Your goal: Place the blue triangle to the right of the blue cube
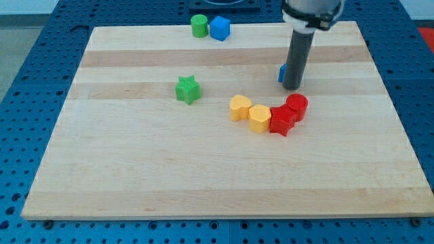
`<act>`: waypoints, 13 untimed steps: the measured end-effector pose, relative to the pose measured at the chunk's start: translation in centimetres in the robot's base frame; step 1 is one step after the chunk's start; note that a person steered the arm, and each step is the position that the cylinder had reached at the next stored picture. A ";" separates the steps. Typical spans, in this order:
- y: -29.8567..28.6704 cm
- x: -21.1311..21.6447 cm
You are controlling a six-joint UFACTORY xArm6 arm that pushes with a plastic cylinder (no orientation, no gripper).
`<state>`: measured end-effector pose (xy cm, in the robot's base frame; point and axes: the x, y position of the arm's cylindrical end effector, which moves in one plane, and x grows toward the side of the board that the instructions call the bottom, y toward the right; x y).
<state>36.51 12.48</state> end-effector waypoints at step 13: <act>-11.8 -9.1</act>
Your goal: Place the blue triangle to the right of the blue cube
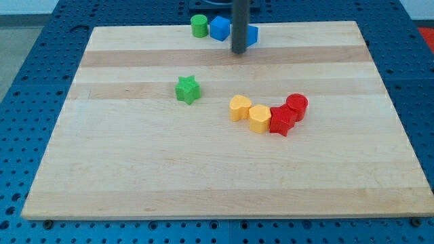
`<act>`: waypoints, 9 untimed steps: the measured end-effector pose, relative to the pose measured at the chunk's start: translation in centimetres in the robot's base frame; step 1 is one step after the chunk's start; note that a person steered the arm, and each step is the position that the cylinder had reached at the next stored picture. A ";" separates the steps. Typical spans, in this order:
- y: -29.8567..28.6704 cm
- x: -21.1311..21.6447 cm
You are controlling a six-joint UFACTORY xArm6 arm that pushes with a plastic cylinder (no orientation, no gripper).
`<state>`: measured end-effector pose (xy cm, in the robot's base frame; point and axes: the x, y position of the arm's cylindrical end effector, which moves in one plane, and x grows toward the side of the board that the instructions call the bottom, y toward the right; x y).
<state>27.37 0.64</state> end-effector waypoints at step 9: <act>4.6 -2.9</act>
<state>24.42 5.28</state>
